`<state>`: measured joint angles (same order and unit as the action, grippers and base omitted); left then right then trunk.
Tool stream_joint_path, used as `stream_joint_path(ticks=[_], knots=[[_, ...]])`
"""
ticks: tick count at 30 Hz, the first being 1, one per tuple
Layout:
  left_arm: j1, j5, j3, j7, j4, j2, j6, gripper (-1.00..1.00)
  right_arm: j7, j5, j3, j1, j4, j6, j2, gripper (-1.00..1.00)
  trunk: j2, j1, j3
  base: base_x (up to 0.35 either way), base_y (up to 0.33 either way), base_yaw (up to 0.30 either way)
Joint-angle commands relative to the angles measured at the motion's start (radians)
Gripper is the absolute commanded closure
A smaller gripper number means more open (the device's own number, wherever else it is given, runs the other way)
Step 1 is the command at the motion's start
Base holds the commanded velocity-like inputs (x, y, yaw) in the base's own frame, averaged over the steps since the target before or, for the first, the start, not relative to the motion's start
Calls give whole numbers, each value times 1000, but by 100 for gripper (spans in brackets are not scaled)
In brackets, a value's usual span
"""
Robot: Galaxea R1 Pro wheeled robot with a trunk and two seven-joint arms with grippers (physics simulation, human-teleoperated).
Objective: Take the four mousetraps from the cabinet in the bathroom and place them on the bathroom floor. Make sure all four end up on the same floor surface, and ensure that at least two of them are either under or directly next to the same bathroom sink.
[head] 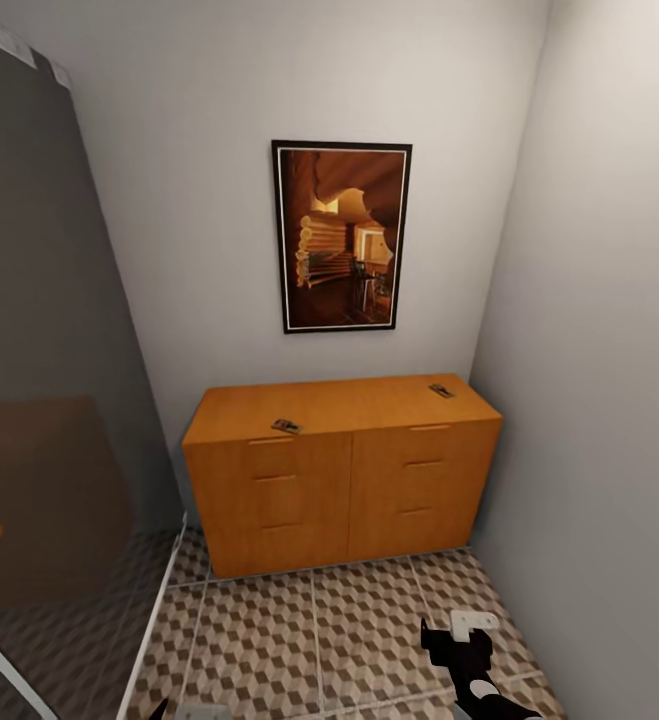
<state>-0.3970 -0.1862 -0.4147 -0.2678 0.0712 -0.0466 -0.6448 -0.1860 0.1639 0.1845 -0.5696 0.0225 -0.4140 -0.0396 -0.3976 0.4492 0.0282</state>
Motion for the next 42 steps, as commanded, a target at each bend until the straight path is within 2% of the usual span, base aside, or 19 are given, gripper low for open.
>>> stream_joint_path(ticks=[1,31,42], knots=[[-2,-7,-9,-2,4,-1,-6,-100,-3,9,9,-1,-1,-3,0,-100,-2,1,2,91,0,0],[-2,-7,-9,-2,4,-1,-6,-100,-3,9,9,-1,-1,-2,0,-100,-2,1,2,14,0,0],[-2,-7,-9,-2,4,-1,-6,-100,-1,10,10,-1,-1,4,-8,-100,-2,1,2,0,0,0]])
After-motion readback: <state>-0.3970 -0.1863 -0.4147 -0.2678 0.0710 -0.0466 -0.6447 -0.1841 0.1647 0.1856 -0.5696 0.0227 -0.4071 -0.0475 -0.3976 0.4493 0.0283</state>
